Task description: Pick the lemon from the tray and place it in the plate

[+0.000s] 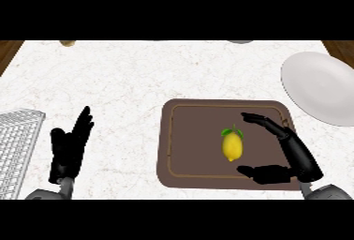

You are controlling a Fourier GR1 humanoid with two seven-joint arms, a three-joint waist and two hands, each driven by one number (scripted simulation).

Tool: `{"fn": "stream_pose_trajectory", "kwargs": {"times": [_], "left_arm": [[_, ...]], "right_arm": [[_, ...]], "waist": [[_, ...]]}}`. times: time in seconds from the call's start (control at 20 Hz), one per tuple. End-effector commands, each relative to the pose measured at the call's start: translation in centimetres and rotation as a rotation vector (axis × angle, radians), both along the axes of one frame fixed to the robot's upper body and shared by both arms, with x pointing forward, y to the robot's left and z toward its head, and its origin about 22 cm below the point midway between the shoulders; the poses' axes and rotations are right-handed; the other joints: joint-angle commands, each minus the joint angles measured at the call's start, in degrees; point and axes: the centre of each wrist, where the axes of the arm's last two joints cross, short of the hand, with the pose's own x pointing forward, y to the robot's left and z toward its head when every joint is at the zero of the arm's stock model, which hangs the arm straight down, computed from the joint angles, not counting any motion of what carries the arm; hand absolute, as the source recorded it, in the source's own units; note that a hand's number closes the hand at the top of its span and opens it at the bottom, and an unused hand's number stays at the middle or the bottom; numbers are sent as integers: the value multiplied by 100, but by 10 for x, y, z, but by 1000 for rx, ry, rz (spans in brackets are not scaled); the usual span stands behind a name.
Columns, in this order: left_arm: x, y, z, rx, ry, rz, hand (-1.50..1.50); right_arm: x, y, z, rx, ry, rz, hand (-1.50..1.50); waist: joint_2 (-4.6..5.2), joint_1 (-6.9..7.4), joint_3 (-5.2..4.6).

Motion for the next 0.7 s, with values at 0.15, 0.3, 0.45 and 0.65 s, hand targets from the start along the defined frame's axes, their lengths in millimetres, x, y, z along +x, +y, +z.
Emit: {"fn": "stream_pose_trajectory", "kwargs": {"times": [0.15, 0.3, 0.45, 0.65], "left_arm": [[2, -5, -1, -1, 9, -27, 0], [-1, -3, -2, -11, 21, -29, 0], [8, 4, -2, 6, -3, -32, 0], [10, 0, -7, 17, 6, -26, 0]], "right_arm": [[11, -10, 48, -452, -24, -25, -150], [22, -9, 84, -572, 6, -24, -150], [27, 10, 76, -672, 96, 8, -150], [39, 21, 106, -781, 262, 91, -150]], "waist": [[-22, 68, -14], [-17, 106, -13], [7, 126, -7], [17, 158, -10]]}}
